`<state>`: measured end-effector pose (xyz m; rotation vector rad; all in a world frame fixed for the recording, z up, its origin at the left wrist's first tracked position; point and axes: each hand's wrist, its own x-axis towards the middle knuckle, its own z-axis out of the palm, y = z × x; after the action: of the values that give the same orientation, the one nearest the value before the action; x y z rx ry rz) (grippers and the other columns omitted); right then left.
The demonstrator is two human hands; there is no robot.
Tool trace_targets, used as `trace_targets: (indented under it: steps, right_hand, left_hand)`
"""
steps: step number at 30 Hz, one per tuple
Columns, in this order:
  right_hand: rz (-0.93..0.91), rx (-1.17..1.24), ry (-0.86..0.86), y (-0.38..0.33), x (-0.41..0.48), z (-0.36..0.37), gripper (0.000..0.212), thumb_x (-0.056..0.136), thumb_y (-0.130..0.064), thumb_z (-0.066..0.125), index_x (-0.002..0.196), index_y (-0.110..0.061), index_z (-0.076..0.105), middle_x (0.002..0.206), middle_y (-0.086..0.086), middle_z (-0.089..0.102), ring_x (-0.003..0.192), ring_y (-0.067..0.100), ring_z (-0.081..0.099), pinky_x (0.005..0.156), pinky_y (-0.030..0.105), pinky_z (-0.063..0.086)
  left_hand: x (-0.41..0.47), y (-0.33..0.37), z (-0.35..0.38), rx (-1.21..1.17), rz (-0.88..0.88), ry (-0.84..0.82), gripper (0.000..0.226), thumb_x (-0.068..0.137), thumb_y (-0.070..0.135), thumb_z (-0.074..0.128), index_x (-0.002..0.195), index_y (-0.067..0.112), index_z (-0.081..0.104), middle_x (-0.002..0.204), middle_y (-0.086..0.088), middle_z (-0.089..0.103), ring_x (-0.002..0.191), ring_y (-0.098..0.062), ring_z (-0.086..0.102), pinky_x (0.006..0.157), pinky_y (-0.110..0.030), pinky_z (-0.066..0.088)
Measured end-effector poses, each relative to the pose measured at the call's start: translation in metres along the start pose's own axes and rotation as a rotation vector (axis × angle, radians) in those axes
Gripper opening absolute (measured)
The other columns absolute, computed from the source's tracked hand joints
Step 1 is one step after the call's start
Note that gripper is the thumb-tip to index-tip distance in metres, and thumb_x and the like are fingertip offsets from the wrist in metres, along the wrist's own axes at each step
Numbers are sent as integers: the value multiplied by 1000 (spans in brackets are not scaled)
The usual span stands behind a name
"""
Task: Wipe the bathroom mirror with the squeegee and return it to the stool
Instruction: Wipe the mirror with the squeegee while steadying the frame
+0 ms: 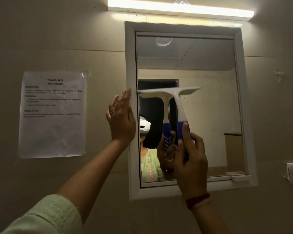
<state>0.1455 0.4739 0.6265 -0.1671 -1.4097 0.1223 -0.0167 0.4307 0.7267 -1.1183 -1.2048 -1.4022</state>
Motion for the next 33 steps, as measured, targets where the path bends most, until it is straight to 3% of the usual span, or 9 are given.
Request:
trace_targets:
  steps: [4, 9, 12, 17, 21, 25, 30, 33]
  right_hand:
    - [2, 24, 33, 0, 18, 6, 48, 93, -17, 42, 138, -17, 24, 116, 16, 50, 93, 16, 54, 78, 25, 51]
    - [102, 135, -19, 7, -48, 0, 46, 93, -17, 42, 137, -16, 30, 120, 17, 47, 94, 20, 57, 75, 23, 56]
    - [115, 252, 10, 5, -44, -1, 46, 91, -14, 46, 136, -15, 36, 115, 12, 48, 96, 3, 54, 75, 9, 50]
    - [123, 303, 36, 6, -13, 2, 44, 91, -19, 47, 134, -16, 41, 113, 3, 49, 96, 1, 55, 74, 18, 54]
    - [136, 275, 16, 15, -58, 0, 45, 89, -21, 47, 132, -10, 42, 114, 13, 51, 89, 4, 54, 69, 9, 49]
    - [148, 304, 32, 18, -60, 1, 45, 88, -25, 46, 130, -11, 45, 113, 14, 53, 87, 4, 55, 68, 9, 49]
    - [168, 322, 37, 20, -30, 3, 42, 91, -22, 47, 132, -15, 43, 114, 4, 51, 95, 9, 57, 72, 27, 56]
    - [196, 346, 17, 26, -64, -1, 41, 89, -23, 48, 130, -20, 43, 113, -3, 52, 84, 11, 57, 67, 20, 53]
  left_hand:
    - [1, 0, 0, 5, -7, 4, 43, 94, 18, 32, 136, 18, 38, 139, -5, 45, 133, -26, 31, 103, -56, 27]
    - [0, 2, -2, 2, -6, -5, 44, 93, 16, 33, 136, 17, 38, 139, -5, 45, 132, -27, 32, 102, -55, 28]
    - [-1, 3, -2, -1, -2, -2, 44, 92, 14, 33, 136, 16, 38, 139, -6, 45, 132, -28, 33, 102, -54, 30]
    - [-1, 2, -2, -17, 7, 9, 43, 93, 14, 33, 135, 15, 39, 137, -7, 48, 130, -29, 35, 102, -51, 32]
    - [-1, 1, -2, -18, 1, 6, 43, 93, 15, 33, 135, 16, 40, 137, -7, 48, 130, -29, 35, 103, -51, 31]
    - [-1, 1, -2, -24, 4, 5, 42, 93, 15, 33, 135, 14, 40, 137, -7, 48, 130, -29, 36, 102, -54, 32]
    - [-2, 1, -1, -15, -5, 0, 42, 93, 16, 33, 135, 16, 40, 138, -6, 47, 130, -28, 35, 102, -51, 32]
    - [-2, 0, -1, -11, -7, 1, 42, 94, 15, 34, 135, 16, 40, 138, -5, 47, 130, -28, 36, 101, -50, 33]
